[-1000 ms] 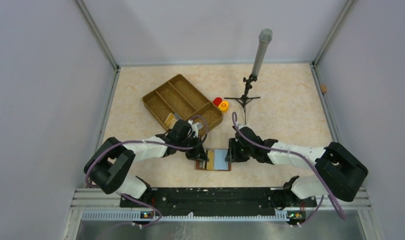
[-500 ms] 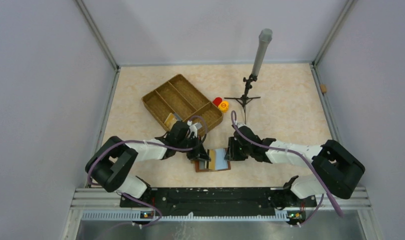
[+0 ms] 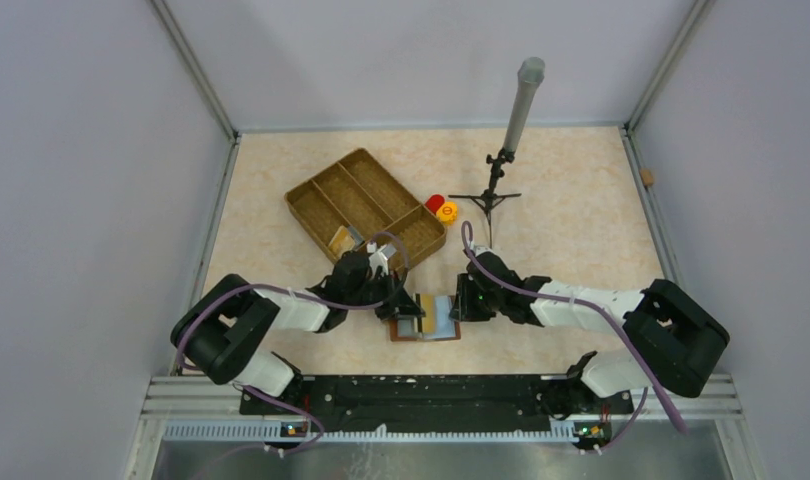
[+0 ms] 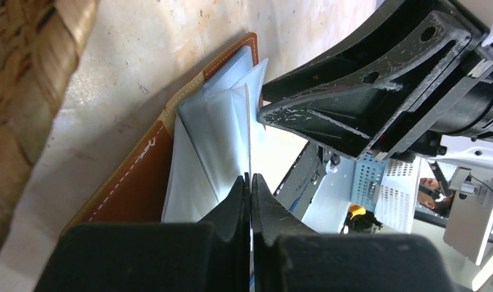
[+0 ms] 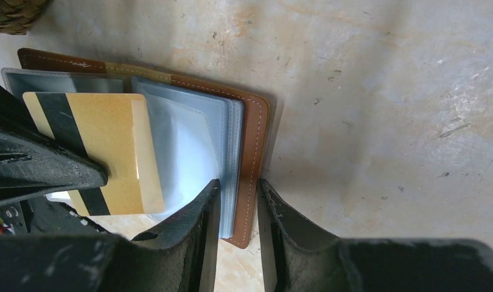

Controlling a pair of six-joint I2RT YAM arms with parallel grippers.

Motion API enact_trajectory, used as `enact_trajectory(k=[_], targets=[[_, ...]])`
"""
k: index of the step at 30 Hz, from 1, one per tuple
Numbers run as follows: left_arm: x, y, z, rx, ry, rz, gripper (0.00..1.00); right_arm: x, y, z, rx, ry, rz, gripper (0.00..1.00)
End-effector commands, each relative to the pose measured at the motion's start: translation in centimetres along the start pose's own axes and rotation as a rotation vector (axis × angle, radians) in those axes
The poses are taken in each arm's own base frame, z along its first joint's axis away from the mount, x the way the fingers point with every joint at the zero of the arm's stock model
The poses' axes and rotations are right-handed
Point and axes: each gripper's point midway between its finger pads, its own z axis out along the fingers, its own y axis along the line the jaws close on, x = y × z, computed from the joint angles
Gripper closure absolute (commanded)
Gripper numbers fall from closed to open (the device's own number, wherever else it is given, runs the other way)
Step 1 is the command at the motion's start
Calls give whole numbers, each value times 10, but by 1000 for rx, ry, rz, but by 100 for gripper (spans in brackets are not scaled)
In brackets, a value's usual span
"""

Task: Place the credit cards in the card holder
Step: Insert the credit card into the card holder.

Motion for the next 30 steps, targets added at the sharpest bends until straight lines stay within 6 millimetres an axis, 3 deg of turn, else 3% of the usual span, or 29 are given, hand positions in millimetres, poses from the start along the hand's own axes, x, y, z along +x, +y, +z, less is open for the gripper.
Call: enact_trajectory(k=[1, 5, 10, 16, 19, 26, 30], targets=[[10, 18, 1, -48, 8, -114, 100, -1, 2, 1, 18, -2, -5, 73], [14, 27, 2, -85, 24, -124, 98, -2, 2, 1, 17, -3, -3, 73], [11, 31, 0, -140, 29, -94, 79, -3, 2, -1, 21, -10, -2, 73], [6, 32, -6, -216, 25, -47, 68, -5, 3, -3, 23, -19, -5, 73], [8, 32, -8, -249, 36, -34, 54, -5, 2, -4, 24, -21, -7, 73], [4, 26, -15, -295, 25, 6, 46, -6, 3, -7, 18, -27, -10, 73], [3, 26, -16, -301, 16, 12, 48, -6, 3, -9, 15, -31, -10, 73]])
